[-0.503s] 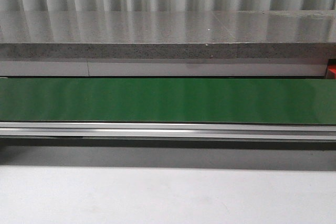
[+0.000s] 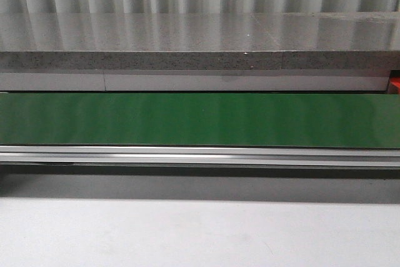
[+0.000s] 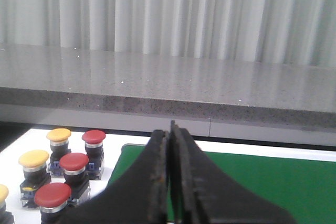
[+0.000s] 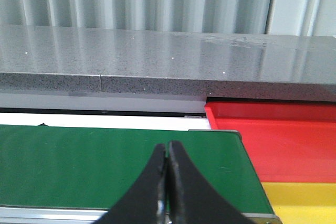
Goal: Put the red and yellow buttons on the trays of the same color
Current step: 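Move the left gripper over the cluster of red and yellow buttons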
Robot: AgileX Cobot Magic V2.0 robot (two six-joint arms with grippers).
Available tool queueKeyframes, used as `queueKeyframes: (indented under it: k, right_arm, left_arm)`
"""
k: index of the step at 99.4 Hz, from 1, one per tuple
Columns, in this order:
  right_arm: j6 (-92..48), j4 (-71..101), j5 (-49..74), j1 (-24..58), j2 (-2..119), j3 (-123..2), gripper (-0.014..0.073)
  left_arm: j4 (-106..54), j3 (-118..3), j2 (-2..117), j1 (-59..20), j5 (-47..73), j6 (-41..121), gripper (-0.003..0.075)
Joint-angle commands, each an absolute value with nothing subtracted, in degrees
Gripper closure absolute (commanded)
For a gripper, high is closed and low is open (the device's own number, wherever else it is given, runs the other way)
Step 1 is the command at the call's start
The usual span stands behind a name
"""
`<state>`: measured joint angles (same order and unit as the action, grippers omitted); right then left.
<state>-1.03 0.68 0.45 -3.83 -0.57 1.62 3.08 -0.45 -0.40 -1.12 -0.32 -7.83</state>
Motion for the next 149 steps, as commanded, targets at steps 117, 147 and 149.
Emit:
queueKeyframes:
  k: [117,147,149]
  right_arm:
    - [-1.1,0.0,-4.1,-4.0,-1.5,0.7,0.0659]
    - [-1.1,0.0,-4.1,-4.0,-1.5,0.7,0.0659]
    - [-1.1,0.0,-4.1,-4.0,-1.5,0.7,0.0659]
  left_arm:
    - [-2.2,-40.7,37.0,-1.0,49.1,-8.3,0.0407]
    - [-1.2,-40.7,37.0,-1.0,51.3,-17.6,0.0077]
    - [-0.6,-40.7,37.0,-1.0,51.2,-19.0,0.0077]
